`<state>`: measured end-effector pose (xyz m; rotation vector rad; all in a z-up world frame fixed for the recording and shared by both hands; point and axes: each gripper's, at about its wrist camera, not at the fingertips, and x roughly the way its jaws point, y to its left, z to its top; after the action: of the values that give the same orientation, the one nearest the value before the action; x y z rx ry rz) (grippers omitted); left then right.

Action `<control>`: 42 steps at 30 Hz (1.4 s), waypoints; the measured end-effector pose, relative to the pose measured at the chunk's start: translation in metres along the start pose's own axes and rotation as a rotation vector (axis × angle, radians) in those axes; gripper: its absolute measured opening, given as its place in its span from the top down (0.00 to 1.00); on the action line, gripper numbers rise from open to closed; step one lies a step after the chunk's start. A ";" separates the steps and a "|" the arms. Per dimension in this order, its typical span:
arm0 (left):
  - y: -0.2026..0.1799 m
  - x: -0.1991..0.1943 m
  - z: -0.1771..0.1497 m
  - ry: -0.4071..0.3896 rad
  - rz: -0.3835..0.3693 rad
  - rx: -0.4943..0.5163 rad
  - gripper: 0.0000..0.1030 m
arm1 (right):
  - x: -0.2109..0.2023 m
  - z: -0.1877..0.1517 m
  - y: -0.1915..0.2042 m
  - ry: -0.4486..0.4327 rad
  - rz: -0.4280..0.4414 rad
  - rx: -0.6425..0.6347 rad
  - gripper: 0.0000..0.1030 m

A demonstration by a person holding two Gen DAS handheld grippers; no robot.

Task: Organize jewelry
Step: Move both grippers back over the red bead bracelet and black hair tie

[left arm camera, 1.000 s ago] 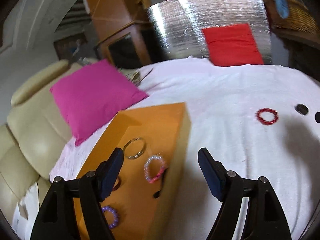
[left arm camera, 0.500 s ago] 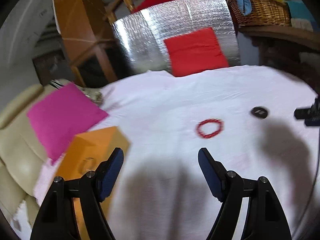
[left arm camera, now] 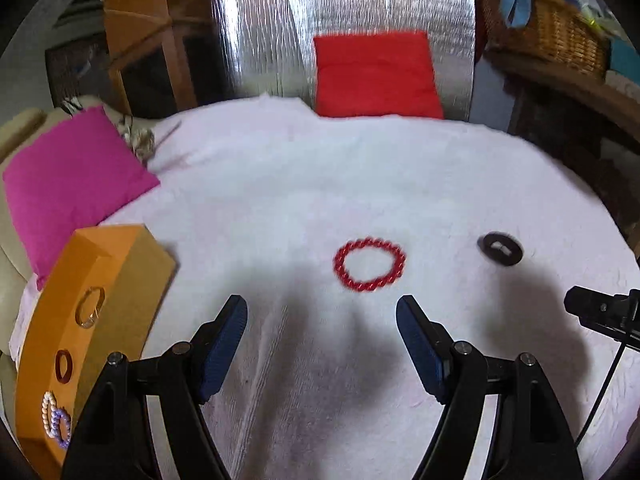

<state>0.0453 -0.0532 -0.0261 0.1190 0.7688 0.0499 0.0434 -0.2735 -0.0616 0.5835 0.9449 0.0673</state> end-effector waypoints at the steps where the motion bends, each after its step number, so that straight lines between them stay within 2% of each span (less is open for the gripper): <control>1: 0.002 -0.001 0.000 -0.014 0.010 0.008 0.25 | 0.004 -0.001 0.003 0.010 0.000 0.000 0.51; 8: 0.012 -0.008 -0.001 -0.051 0.025 0.068 0.25 | 0.017 -0.007 0.020 0.031 0.002 -0.015 0.51; 17: 0.022 -0.010 0.000 -0.050 0.017 0.065 0.25 | 0.025 -0.012 0.035 0.047 0.003 -0.026 0.51; 42: 0.031 0.001 0.000 -0.008 0.011 0.043 0.25 | 0.024 -0.004 0.024 0.046 -0.018 0.013 0.52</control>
<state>0.0458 -0.0225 -0.0234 0.1641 0.7618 0.0434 0.0588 -0.2441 -0.0693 0.5872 0.9953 0.0589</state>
